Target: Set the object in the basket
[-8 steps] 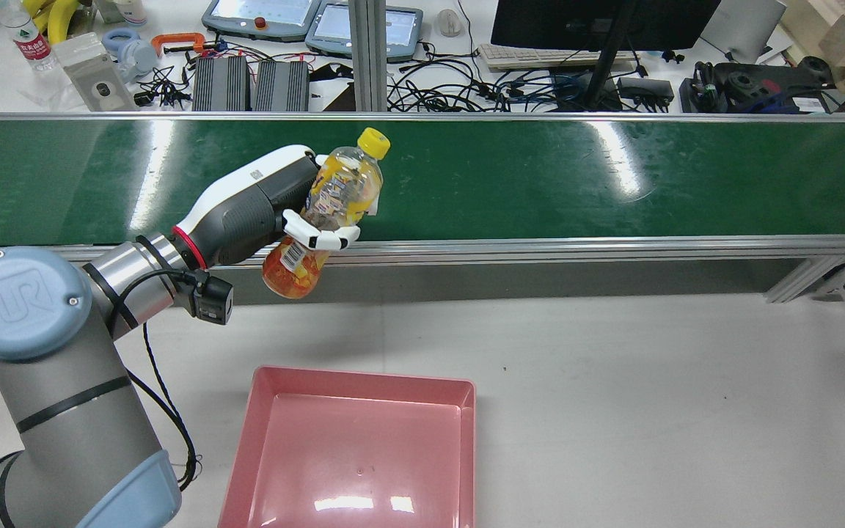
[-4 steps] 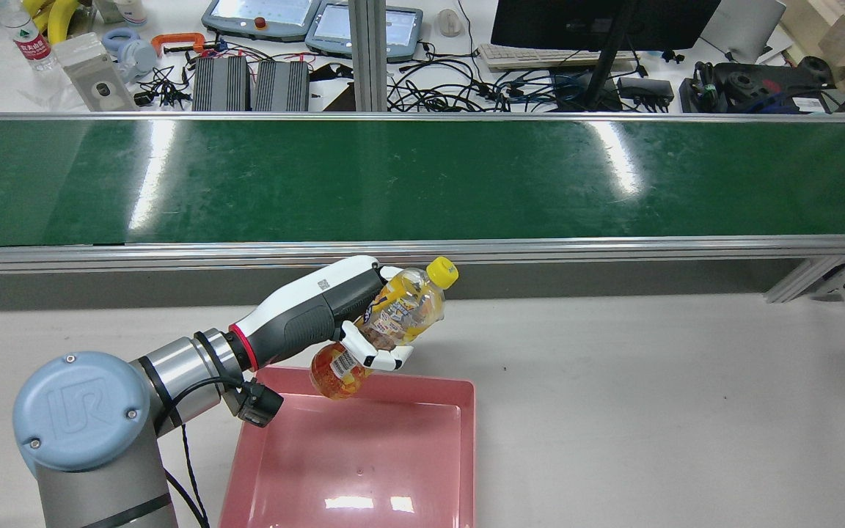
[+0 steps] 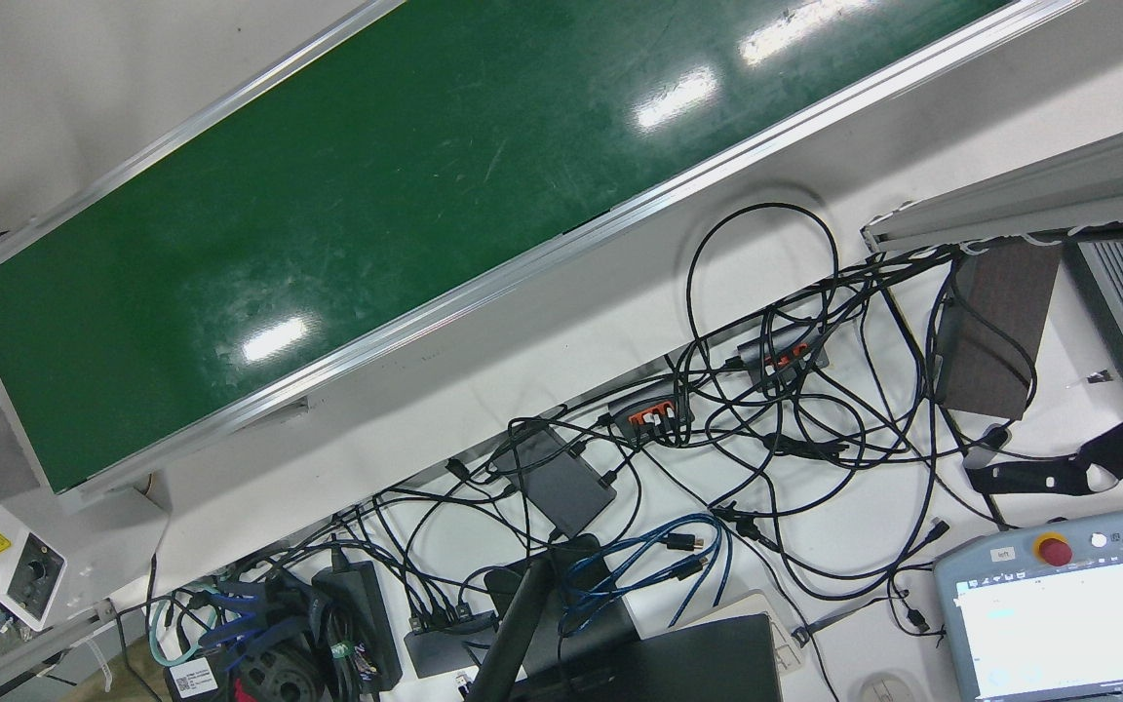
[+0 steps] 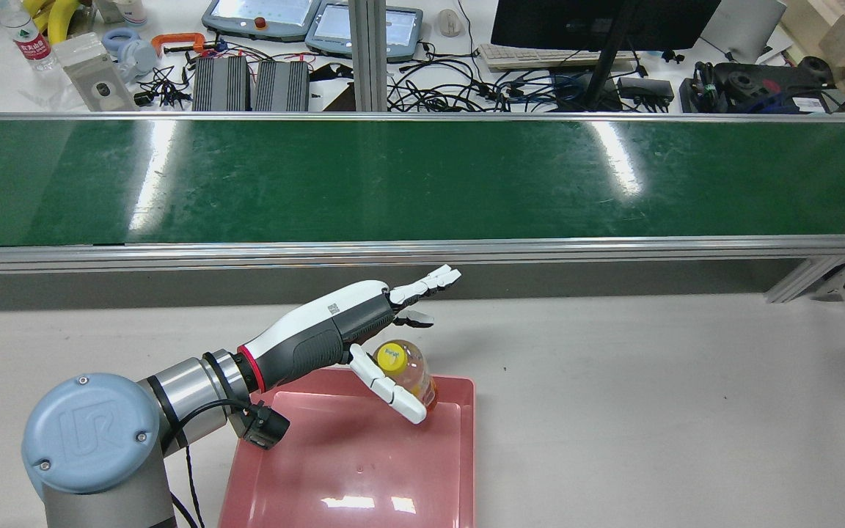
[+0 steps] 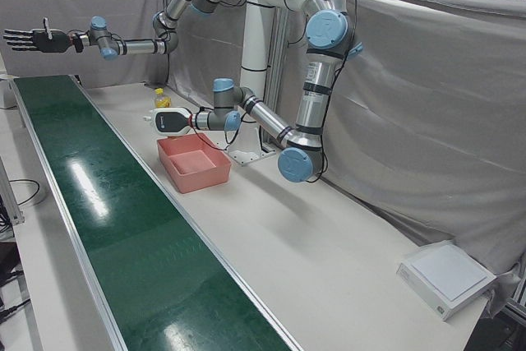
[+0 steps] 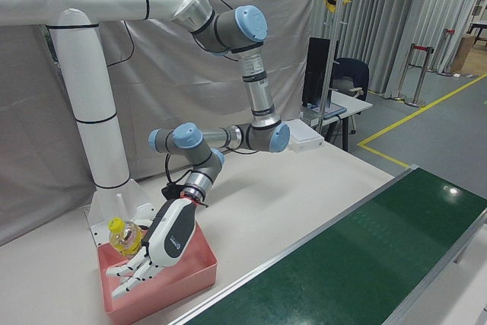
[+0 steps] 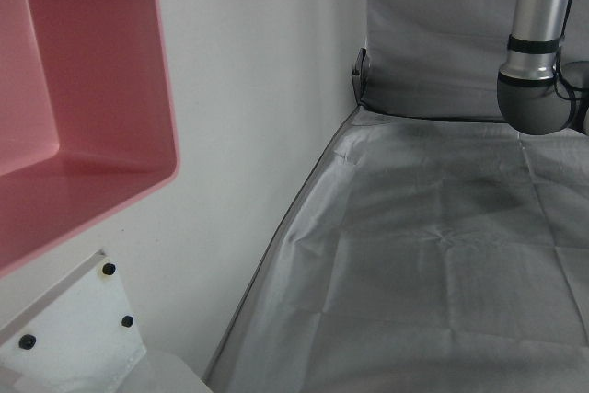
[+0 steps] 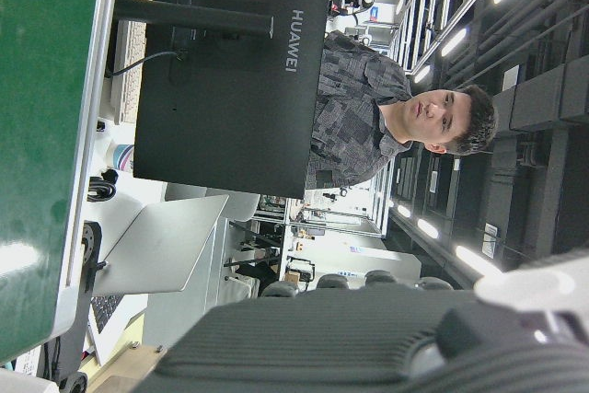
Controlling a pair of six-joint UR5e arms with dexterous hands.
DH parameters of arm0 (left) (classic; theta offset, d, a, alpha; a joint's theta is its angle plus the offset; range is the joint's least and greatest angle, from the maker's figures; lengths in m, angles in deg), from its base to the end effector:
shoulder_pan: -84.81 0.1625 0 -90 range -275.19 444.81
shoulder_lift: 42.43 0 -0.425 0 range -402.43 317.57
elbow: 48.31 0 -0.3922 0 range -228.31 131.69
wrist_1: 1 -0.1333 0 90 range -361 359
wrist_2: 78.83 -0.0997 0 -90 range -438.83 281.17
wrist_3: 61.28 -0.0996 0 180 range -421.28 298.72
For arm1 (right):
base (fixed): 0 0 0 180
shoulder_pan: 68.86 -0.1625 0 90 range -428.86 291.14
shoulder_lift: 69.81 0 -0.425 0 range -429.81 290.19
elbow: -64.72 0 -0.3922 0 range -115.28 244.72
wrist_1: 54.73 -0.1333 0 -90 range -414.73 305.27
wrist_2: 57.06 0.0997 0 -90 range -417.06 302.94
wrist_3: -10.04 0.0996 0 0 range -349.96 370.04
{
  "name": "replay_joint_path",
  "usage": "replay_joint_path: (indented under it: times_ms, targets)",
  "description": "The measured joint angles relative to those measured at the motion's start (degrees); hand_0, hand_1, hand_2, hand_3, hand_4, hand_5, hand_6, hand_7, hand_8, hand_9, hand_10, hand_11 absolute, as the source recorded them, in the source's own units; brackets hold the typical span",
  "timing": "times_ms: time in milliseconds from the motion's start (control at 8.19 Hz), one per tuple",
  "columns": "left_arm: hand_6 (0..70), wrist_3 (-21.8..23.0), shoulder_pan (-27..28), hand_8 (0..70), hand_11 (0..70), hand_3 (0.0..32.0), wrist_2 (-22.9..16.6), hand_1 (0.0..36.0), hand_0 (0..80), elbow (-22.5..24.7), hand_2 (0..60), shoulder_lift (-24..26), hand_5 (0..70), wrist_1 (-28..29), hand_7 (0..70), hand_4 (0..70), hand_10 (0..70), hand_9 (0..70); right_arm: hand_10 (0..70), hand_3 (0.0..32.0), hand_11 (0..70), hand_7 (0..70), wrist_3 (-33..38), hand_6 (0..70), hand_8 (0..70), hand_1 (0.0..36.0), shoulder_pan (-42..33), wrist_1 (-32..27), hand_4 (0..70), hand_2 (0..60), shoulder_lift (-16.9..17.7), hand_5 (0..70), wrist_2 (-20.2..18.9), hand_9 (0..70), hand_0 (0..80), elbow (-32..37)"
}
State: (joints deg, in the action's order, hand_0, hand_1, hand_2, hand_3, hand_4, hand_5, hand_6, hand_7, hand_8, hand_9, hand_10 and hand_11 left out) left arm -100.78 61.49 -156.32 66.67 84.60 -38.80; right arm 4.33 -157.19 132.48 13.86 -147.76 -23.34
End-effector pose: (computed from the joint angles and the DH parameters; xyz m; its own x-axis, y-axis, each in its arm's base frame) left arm 0.4617 -0.3677 0.2065 -0.6777 -0.5282 -0.5116 0.0706 0.6458 -0.7603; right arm 0.1165 -0.5361 0.6594 -0.9940 0.0460 0.0988 -0.1008 -0.0448 -0.9939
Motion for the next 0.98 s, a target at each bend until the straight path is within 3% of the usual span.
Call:
replay_joint_path:
  times_ms: [977]
  targets:
    - [0.0, 0.1, -0.5, 0.0, 9.7, 0.0, -1.4, 4.3, 46.1, 1.3, 0.0, -0.5, 0.0, 0.5, 0.0, 0.0, 5.9, 0.0, 0.0, 0.0, 0.0, 0.0, 0.0, 0.0, 0.0, 0.0, 0.0, 0.0, 0.0, 0.0, 0.0, 0.0, 0.0, 0.0, 0.0, 0.1]
